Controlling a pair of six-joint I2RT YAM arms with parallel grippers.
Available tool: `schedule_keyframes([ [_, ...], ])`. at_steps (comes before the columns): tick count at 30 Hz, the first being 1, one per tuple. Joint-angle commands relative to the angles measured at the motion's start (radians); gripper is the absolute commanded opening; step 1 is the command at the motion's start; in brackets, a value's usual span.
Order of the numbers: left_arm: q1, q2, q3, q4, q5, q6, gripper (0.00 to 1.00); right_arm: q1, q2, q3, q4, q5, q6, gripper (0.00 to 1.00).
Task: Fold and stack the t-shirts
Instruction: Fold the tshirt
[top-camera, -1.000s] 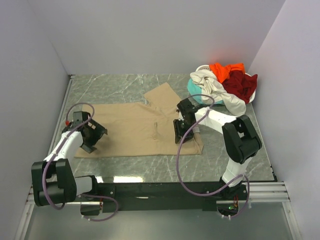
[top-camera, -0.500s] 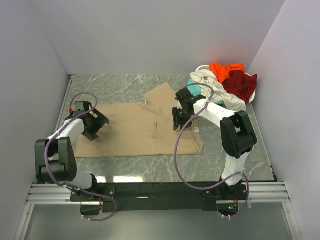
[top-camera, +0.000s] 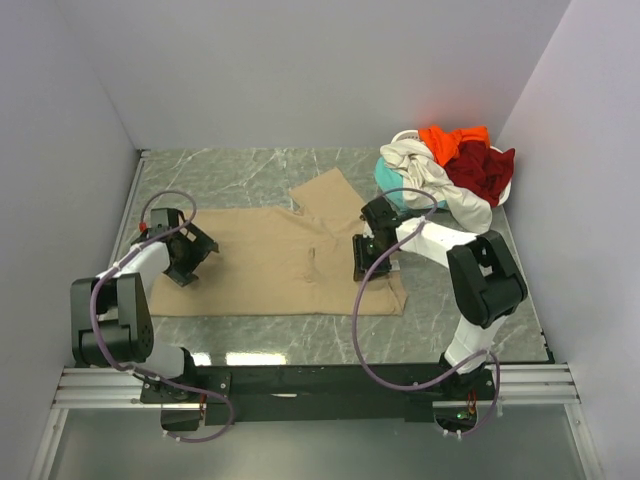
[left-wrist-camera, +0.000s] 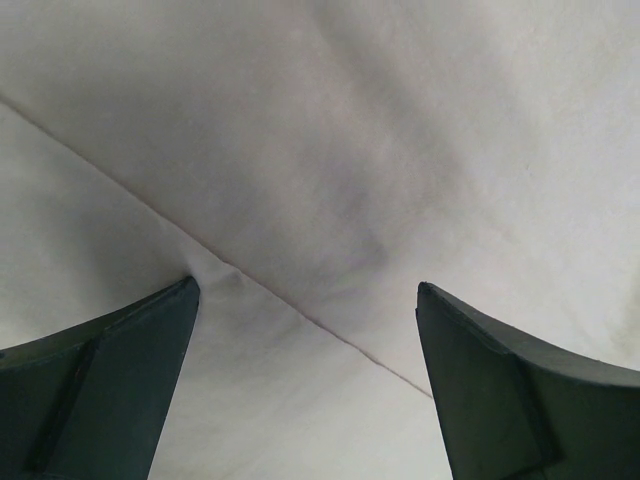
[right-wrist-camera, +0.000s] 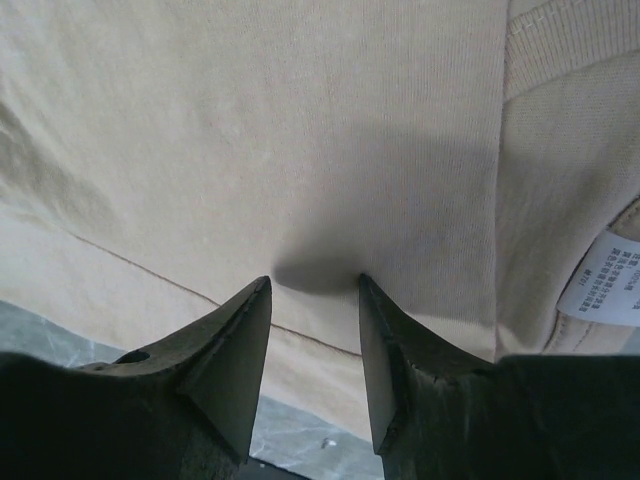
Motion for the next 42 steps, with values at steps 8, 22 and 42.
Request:
schedule_keyframes([
  [8,0.053,-0.142,-0.192,-0.11,-0.024,-0.1,0.99,0.073,-0.087,-0.186,-0.062,-0.028,0.071,0.48],
  [22,0.072,-0.322,-0.187,-0.211,-0.084,-0.126,0.99,0.159,-0.235,-0.231,-0.152,-0.008,0.12,0.48],
  [42,0.079,-0.127,0.255,-0.115,-0.164,0.094,0.99,-0.063,0.232,0.751,-0.162,0.202,-0.053,0.49],
])
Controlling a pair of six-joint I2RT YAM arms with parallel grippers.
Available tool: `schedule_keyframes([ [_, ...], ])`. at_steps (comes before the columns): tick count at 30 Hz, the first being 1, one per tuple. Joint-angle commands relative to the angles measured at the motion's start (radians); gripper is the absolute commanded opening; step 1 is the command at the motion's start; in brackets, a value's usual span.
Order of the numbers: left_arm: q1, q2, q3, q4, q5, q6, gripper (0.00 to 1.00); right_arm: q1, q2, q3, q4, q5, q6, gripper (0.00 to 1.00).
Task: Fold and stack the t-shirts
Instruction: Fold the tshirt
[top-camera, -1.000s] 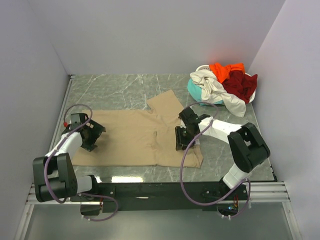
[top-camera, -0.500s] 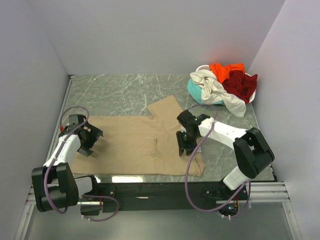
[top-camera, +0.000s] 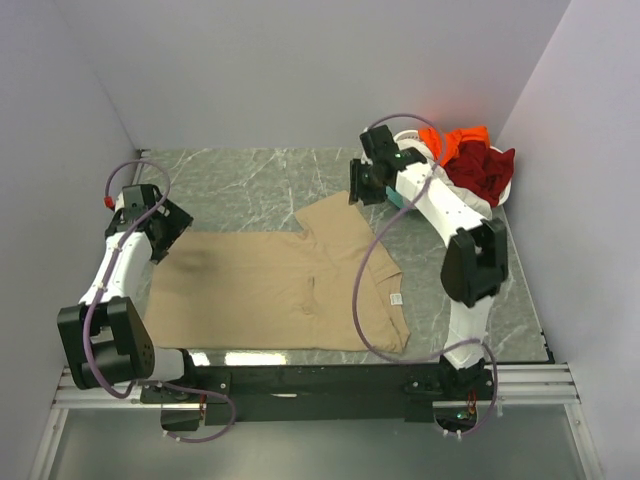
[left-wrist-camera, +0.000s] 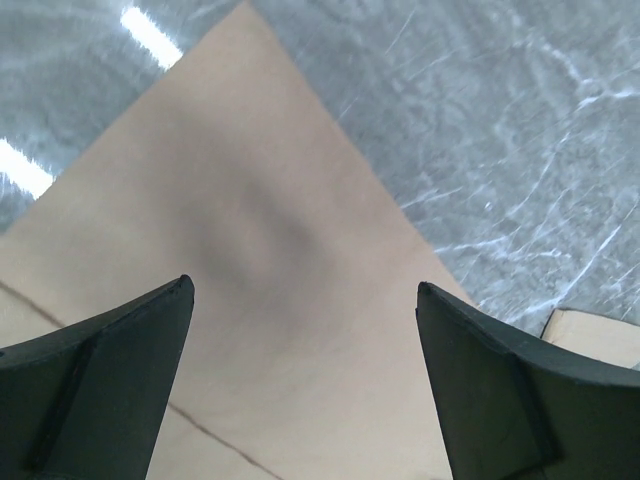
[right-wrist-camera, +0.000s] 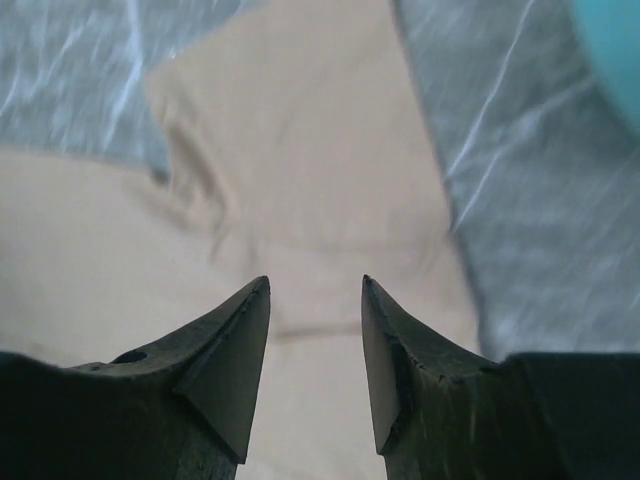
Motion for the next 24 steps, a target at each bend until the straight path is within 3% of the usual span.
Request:
schedule_keyframes([
  [1,0.003,0.023,0.072,0.045,-0.03,0.071,0.99,-0.023,0.143,0.16,0.097,0.06,-0.036,0.49],
  [5,0.005,0.051,0.089,0.068,-0.016,0.085,0.99,-0.031,0.333,0.337,0.138,0.06,-0.059,0.48],
  [10,0.003,0.092,0.104,0.069,-0.01,0.1,0.99,-0.032,0.452,0.49,0.186,0.106,-0.073,0.49],
  [24,0.003,0.161,0.153,0.046,-0.004,0.113,0.99,-0.037,0.562,0.497,0.207,0.139,-0.087,0.5],
])
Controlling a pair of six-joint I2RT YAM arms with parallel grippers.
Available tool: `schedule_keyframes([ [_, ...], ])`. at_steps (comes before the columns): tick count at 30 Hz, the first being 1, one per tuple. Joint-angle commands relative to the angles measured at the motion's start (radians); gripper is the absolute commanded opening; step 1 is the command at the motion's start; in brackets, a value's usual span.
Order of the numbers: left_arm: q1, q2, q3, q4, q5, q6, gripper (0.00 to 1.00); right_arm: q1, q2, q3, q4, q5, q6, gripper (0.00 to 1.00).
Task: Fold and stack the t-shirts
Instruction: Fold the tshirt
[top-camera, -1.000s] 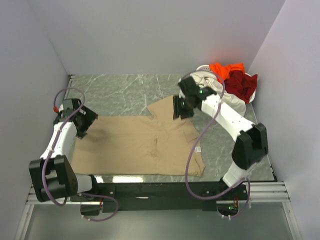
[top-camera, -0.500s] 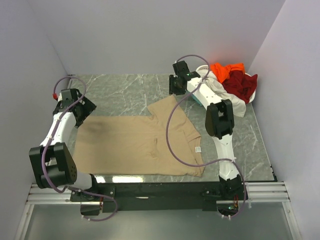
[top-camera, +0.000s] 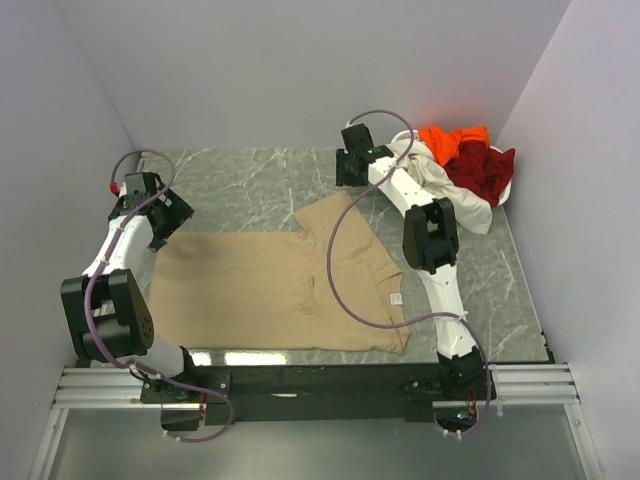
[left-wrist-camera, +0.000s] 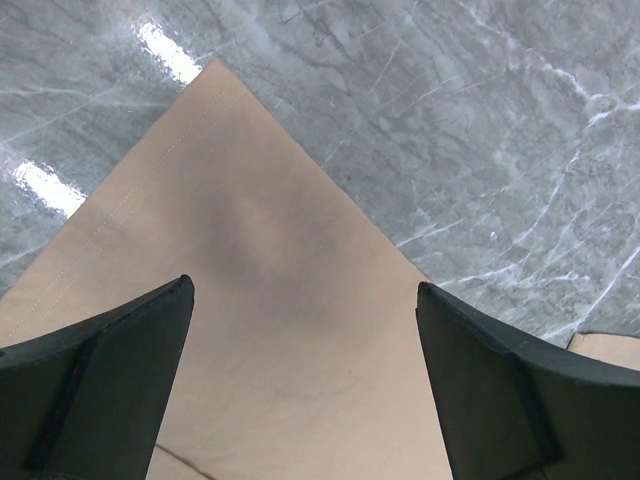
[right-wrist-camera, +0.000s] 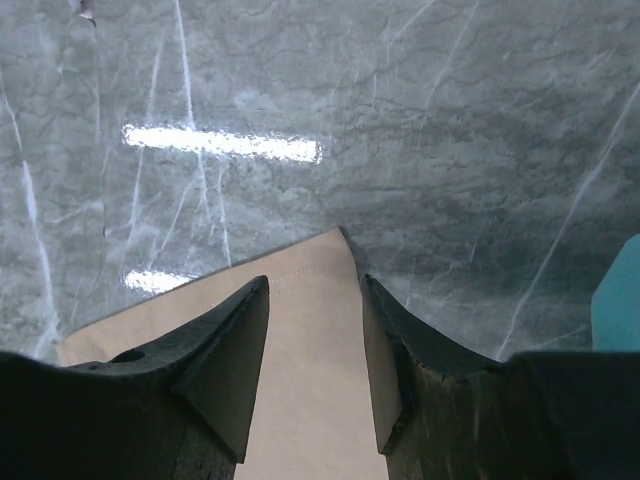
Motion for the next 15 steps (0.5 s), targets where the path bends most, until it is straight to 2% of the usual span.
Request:
schedule_keyframes([
  [1,0.003,0.008,0.039,0.001,0.002,0.018,0.99,-0.001,0.017,0.012,0.029,0.014,-0.008,0.5],
  [15,0.003,0.002,0.033,-0.009,-0.001,0.033,0.99,-0.001,0.076,0.024,0.007,0.002,0.002,0.5],
])
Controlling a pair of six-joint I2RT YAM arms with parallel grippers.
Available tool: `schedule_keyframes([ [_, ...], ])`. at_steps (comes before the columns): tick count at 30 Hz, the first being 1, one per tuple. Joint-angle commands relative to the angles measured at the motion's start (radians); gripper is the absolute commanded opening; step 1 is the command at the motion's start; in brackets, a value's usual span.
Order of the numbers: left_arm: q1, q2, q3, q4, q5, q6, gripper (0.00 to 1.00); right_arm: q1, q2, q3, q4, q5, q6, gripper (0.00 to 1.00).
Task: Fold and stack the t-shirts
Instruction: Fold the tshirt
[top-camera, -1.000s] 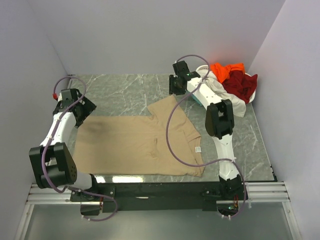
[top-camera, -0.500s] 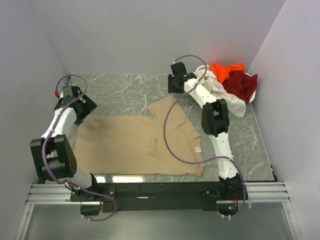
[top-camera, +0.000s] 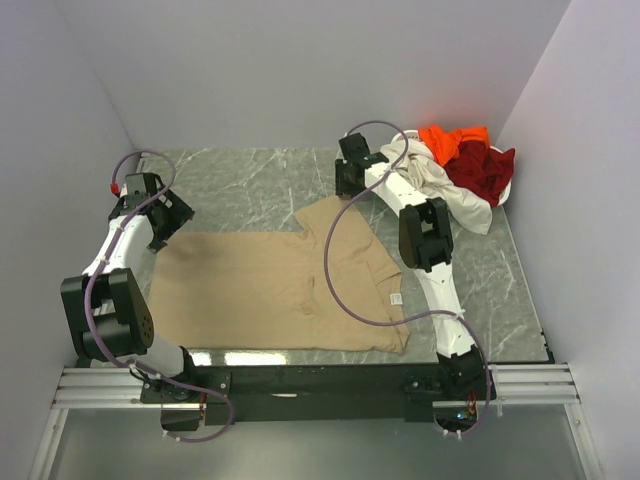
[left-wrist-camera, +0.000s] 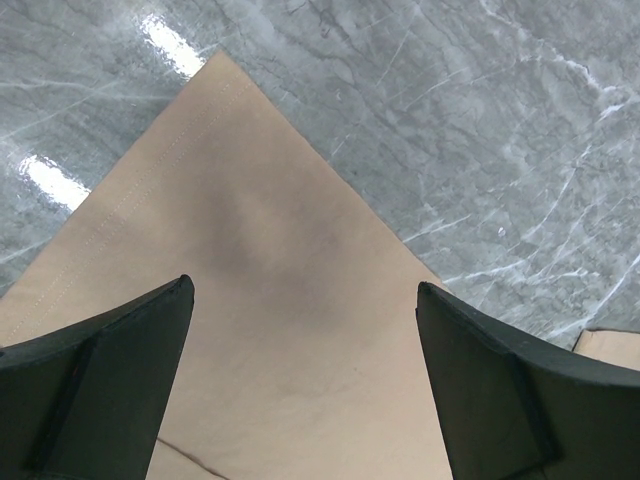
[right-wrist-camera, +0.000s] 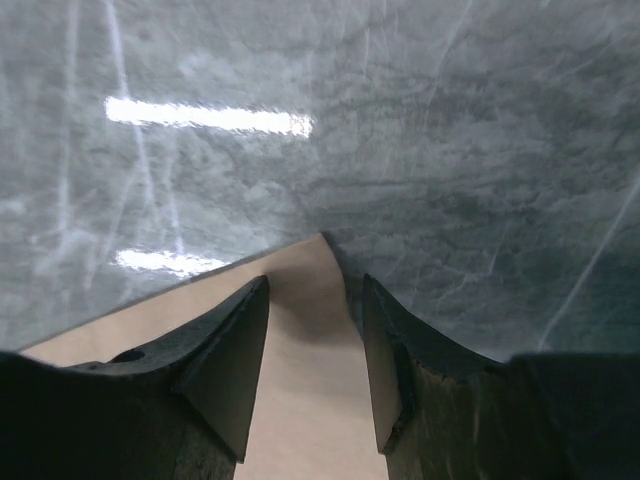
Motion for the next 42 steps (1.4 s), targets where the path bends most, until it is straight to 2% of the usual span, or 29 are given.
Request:
schedule_keyframes([
  [1,0.003,-0.009,0.031,0.003,-0.003,0.027,0.99,-0.001,0.012,0.023,0.008,0.001,0.001,0.5],
  [7,0.003,-0.014,0.027,0.004,-0.01,0.03,0.99,-0.007,0.02,0.023,0.008,-0.01,0.004,0.45],
  [10,0.005,-0.005,0.031,-0.005,-0.032,0.038,0.99,-0.007,0.023,0.023,0.005,-0.018,0.004,0.35],
  [14,0.005,0.038,0.068,-0.027,-0.093,0.07,0.98,-0.012,0.009,0.017,0.005,-0.003,0.021,0.06],
  [17,0.003,0.079,0.094,-0.017,-0.134,0.104,0.93,-0.017,-0.014,0.002,0.009,0.011,0.025,0.0],
  [27,0.041,0.237,0.18,0.033,-0.13,0.161,0.69,-0.046,-0.15,-0.185,0.072,0.04,0.05,0.0],
  [30,0.055,0.294,0.227,0.018,-0.167,0.164,0.58,-0.049,-0.163,-0.21,0.075,0.039,0.054,0.0],
  [37,0.08,0.379,0.287,0.006,-0.176,0.173,0.46,-0.049,-0.161,-0.193,0.066,0.031,0.053,0.0],
  [42,0.08,0.426,0.297,0.01,-0.161,0.168,0.44,-0.05,-0.159,-0.181,0.06,0.028,0.051,0.0],
])
